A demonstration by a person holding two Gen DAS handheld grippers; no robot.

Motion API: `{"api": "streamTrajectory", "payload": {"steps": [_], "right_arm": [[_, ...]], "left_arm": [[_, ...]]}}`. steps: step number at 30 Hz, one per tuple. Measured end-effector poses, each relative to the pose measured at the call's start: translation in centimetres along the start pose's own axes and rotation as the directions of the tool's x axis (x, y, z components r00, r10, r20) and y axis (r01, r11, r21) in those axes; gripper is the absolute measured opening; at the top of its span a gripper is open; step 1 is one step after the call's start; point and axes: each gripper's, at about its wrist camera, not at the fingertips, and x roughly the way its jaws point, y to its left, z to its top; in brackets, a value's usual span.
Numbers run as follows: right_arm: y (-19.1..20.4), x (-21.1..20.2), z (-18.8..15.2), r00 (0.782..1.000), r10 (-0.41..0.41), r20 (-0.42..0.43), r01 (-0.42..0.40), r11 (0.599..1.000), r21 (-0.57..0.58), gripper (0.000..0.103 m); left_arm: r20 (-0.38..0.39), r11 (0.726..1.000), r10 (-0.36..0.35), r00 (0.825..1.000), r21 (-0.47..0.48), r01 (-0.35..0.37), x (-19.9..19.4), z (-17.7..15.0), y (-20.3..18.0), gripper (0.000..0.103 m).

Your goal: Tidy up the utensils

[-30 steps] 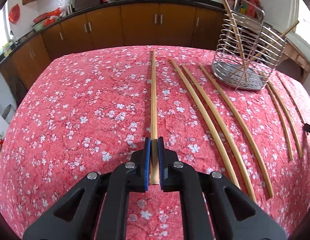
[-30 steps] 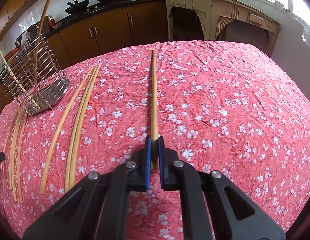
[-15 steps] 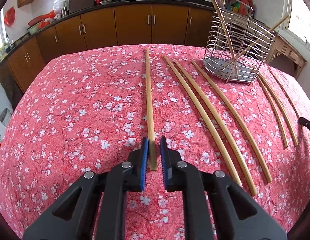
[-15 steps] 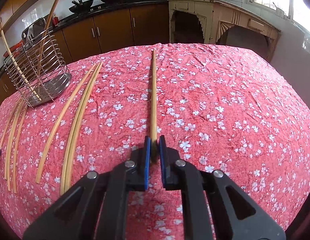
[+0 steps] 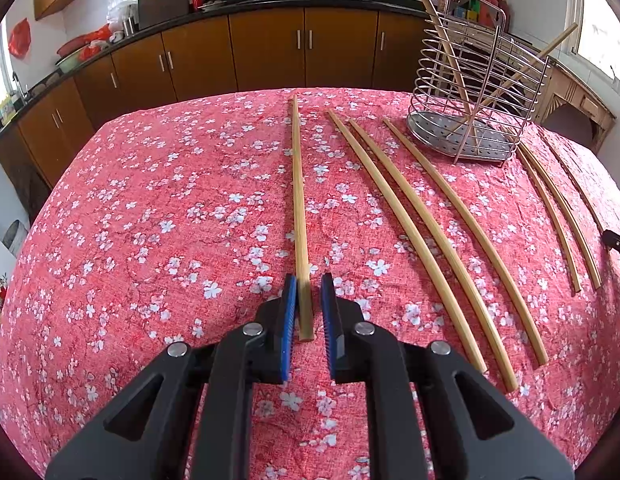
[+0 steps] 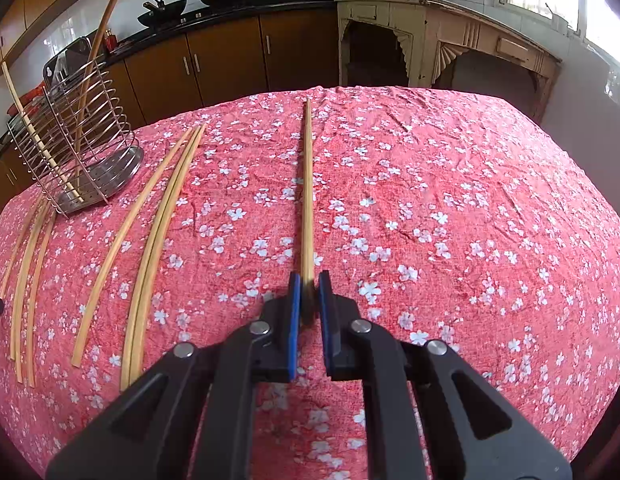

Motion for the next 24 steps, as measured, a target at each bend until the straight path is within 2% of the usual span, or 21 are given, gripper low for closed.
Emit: {"api": "streamTrajectory", "payload": {"steps": [6,11,18,22,24], "right_arm": [[0.4,-0.1,-0.2,1.000,-0.026,0.000,0.026,1.000,-0.018,0.014],[0.1,-0.2,-0.3,1.000,-0.013,0.000,0.013,1.000,-0.007,0.014],[0.0,-0.4,-0.4,1.000,-0.014,-0.001,0.014,1.000,-0.009,0.014],[0.4,-0.4,-0.4,0.999,-0.037,0.000,0.037,0.999,-0.028,0.014],[0.6,-0.4,-0.4,0.999,-0.050,0.001,0.050,0.998,-0.038,0.015]], "left_arm": [[-0.001,1.000,0.021,1.000,0.017,-0.021,0.0,0.0,-0.3,0.014],[-0.001,0.999,0.040,0.999,0.032,-0.040,0.1,0.0,-0.8,0.014],[0.001,1.000,-0.012,1.000,-0.011,0.012,0.0,0.0,0.0,0.014],[0.001,1.000,-0.018,1.000,-0.017,0.018,0.0,0.0,0.1,0.015],[0.003,0.998,-0.048,0.999,-0.041,0.048,0.0,0.0,0.6,0.014]]}}
